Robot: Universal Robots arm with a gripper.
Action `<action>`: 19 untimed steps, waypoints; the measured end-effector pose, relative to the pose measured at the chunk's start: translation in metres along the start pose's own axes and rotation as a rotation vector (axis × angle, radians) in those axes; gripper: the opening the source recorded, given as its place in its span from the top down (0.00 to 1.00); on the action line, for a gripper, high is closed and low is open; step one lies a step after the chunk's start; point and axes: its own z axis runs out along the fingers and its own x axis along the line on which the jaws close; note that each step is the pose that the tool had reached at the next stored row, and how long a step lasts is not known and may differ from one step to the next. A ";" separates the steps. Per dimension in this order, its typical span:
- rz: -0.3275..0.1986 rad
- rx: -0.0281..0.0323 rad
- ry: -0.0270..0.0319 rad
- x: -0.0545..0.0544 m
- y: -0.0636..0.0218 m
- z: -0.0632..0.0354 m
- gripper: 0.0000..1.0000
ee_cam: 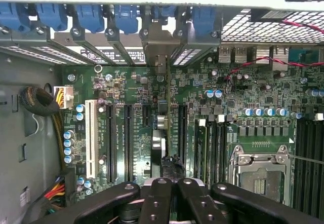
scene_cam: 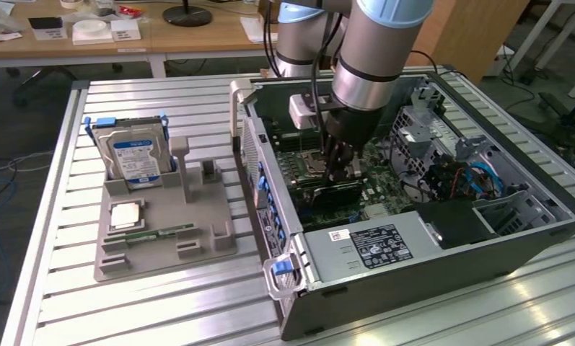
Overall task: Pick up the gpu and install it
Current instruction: 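Press down on the gpu until it lock into place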
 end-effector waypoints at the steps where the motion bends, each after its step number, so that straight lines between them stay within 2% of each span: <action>1: 0.000 0.0000 0.0000 0.000 0.0000 0.0002 0.89; 19: 0.000 -0.0001 0.0001 0.000 0.0007 0.0033 0.89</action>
